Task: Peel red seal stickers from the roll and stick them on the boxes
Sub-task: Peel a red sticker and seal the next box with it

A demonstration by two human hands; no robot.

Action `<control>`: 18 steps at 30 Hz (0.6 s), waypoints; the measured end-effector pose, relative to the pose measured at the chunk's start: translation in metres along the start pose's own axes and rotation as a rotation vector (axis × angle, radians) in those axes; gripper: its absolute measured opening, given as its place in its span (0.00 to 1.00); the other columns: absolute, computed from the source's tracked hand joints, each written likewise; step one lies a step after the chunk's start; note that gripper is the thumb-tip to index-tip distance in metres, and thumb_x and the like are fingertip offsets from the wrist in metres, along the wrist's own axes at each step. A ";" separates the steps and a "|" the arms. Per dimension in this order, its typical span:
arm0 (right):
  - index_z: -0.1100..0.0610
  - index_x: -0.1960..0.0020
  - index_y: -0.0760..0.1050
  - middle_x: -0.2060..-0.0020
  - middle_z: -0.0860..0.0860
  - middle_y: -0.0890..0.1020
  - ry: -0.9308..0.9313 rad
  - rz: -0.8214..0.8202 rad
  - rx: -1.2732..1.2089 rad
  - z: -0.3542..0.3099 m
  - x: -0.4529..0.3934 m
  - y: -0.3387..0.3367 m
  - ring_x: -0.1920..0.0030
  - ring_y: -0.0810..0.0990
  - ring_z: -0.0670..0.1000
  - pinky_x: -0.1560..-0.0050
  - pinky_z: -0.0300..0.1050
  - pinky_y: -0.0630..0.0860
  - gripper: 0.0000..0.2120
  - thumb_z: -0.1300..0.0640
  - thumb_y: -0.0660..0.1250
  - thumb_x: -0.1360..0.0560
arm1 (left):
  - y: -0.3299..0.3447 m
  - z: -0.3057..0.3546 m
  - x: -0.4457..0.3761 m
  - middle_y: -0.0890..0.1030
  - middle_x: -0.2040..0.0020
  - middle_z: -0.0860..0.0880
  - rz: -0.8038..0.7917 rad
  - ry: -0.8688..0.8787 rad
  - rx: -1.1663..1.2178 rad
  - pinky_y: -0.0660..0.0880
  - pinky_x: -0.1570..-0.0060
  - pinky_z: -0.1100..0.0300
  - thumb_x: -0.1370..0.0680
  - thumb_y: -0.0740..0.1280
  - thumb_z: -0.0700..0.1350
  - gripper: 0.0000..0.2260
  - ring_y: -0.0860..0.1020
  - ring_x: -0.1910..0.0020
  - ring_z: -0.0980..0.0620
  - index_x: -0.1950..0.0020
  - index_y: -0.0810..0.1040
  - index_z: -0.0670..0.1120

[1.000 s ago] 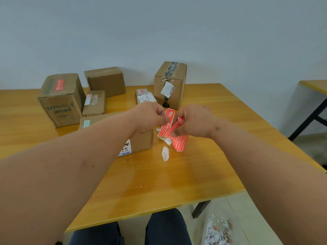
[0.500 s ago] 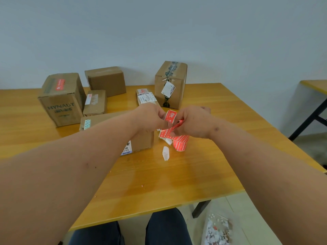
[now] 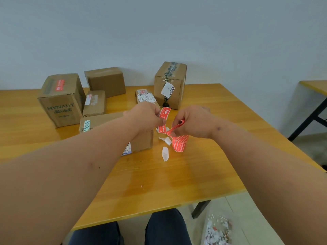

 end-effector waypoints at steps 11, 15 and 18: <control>0.48 0.59 0.83 0.54 0.42 0.84 -0.008 -0.092 -0.016 0.001 0.004 0.000 0.45 0.76 0.44 0.37 0.53 0.57 0.09 0.44 0.75 0.34 | -0.008 -0.010 0.000 0.81 0.63 0.47 0.108 -0.031 -0.073 0.76 0.45 0.42 0.25 0.71 0.55 0.14 0.80 0.57 0.46 0.65 0.77 0.47; 0.46 0.57 0.81 0.58 0.42 0.82 -0.011 0.000 -0.045 -0.007 0.003 -0.009 0.51 0.75 0.41 0.43 0.51 0.59 0.18 0.32 0.68 0.33 | -0.012 -0.007 0.004 0.81 0.63 0.42 0.055 -0.011 0.115 0.78 0.58 0.50 0.25 0.72 0.51 0.12 0.76 0.65 0.50 0.62 0.81 0.43; 0.47 0.56 0.80 0.61 0.41 0.80 0.019 0.178 -0.196 -0.010 -0.002 -0.018 0.53 0.77 0.44 0.42 0.55 0.68 0.15 0.36 0.65 0.27 | -0.014 -0.004 0.009 0.77 0.67 0.49 0.017 -0.003 0.144 0.68 0.68 0.60 0.25 0.73 0.50 0.11 0.71 0.68 0.54 0.64 0.80 0.47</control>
Point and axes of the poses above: each hand's wrist, its own x-axis away from the middle knuckle, its own y-axis out of the palm, z = x × y, the point moved 5 cm from there along -x, towards the middle knuckle
